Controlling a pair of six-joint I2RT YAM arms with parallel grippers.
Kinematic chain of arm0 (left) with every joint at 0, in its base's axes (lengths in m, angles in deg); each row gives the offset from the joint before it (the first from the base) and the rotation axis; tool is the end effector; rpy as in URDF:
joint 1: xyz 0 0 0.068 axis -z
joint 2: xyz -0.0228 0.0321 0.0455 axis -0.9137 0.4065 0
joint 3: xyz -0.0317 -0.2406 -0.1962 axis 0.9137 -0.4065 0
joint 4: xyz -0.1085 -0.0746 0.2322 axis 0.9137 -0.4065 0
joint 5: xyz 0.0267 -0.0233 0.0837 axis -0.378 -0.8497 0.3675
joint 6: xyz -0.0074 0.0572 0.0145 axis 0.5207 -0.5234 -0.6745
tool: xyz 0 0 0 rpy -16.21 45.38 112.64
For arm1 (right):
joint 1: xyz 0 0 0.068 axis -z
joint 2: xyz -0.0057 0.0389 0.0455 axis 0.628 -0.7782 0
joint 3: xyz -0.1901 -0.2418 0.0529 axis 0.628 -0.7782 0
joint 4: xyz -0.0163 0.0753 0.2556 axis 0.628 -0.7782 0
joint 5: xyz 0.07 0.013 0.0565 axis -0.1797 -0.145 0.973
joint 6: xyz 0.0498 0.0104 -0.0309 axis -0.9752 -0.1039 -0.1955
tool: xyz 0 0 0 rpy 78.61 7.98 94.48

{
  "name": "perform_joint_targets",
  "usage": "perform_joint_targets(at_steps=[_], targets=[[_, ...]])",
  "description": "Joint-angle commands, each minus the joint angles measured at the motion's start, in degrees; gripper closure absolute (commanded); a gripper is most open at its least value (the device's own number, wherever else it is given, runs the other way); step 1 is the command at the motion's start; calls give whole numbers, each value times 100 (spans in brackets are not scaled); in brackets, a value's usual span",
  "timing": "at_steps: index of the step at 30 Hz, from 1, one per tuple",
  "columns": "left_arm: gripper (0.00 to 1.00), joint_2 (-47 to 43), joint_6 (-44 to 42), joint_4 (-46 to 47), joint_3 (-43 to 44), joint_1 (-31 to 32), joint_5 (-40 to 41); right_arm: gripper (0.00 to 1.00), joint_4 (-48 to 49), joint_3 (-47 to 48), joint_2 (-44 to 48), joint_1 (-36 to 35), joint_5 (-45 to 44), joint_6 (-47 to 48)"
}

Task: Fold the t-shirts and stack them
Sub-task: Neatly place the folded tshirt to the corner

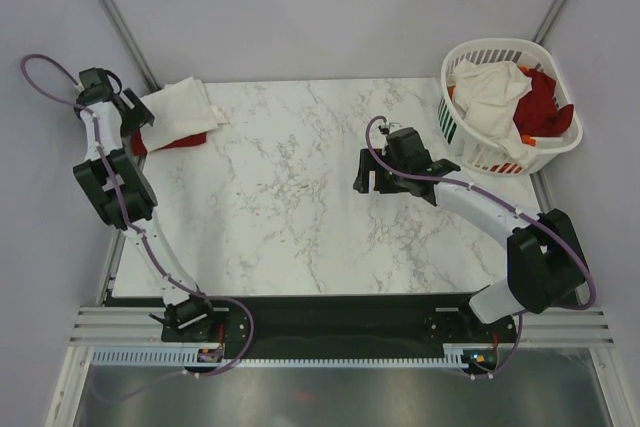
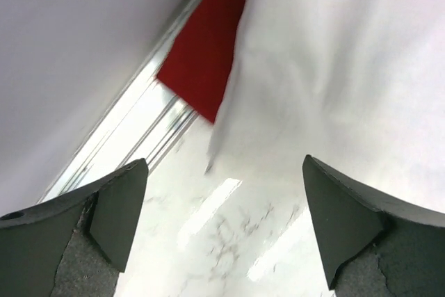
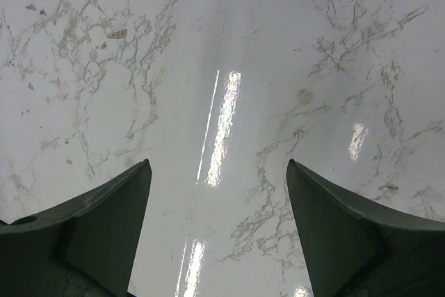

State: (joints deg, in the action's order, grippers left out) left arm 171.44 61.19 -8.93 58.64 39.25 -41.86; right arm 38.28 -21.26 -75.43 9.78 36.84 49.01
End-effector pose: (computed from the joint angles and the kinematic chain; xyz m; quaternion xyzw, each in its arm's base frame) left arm 0.4894 0.2483 0.2614 -0.3537 0.8807 0.0420 0.3123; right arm 0.2852 0.1631 0.2697 -0.0437 0.9224 0.2096 0.3215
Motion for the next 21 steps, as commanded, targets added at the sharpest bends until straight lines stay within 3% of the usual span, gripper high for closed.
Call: perform_joint_targets(at_steps=[1, 5, 12, 13, 18, 21], targets=[[0, -1316, 754, 93, -272, -733, 1019, 13, 104, 95, 175, -32, 45, 1], [0, -2248, 965, 101, -782, -804, 1355, 13, 104, 69, 281, -41, 63, 1], [0, -4129, 1238, 295, -2361, -743, 591, 13, 130, 60, 386, -67, 1, 45], [0, -4583, 1108, 669, -2583, -612, 164, 13, 148, 51, 439, -67, 10, 45], [0, -5851, 764, 1349, -3962, 372, 134, 12, 174, 60, 650, -198, 19, 97], [0, -6353, 580, 1376, -4358, 1285, 186, 13, 227, 95, 712, -321, 45, 124]])
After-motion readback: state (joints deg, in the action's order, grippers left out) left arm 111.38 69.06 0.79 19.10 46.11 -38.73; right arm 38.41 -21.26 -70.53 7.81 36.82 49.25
